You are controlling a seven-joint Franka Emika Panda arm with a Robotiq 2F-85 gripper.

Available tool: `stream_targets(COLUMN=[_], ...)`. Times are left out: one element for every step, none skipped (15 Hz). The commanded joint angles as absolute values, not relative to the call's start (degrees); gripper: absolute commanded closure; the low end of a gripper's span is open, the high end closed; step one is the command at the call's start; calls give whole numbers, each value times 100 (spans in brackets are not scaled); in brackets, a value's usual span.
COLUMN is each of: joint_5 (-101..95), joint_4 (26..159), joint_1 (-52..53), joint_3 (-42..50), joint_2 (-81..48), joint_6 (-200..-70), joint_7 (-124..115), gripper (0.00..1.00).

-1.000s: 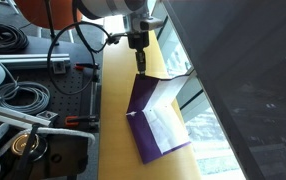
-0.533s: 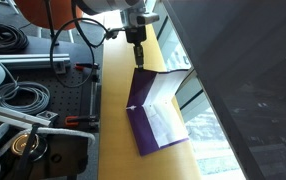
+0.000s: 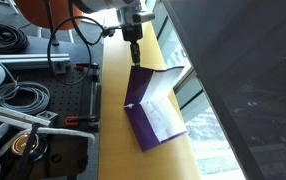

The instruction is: Open the purple file

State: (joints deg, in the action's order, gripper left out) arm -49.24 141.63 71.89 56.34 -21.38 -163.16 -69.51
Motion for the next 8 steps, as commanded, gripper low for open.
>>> stream_targets(joint_5=[-4963, -4980, -4976, -4981, -4989, -4994, -4988, -4986], joint_4=[14246, 14240, 14243, 14246, 14253, 14257, 14259, 14261], joint_1=[7352, 7362, 7358, 7360, 7366, 7372, 7371, 7371], joint_3=[5750, 5764, 5762, 5764, 5765, 5768, 5763, 5761], joint_2=[-1977, -1980, -1979, -1981, -1982, -1982, -1984, -1987], joint_6=[-16152, -16159, -16159, -16162, -16166, -16168, -16170, -16172], joint_7=[-7077, -7103, -7114, -7128, -7140, -7147, -7150, -7151], gripper=[100, 100, 100, 100, 100, 100, 100, 100])
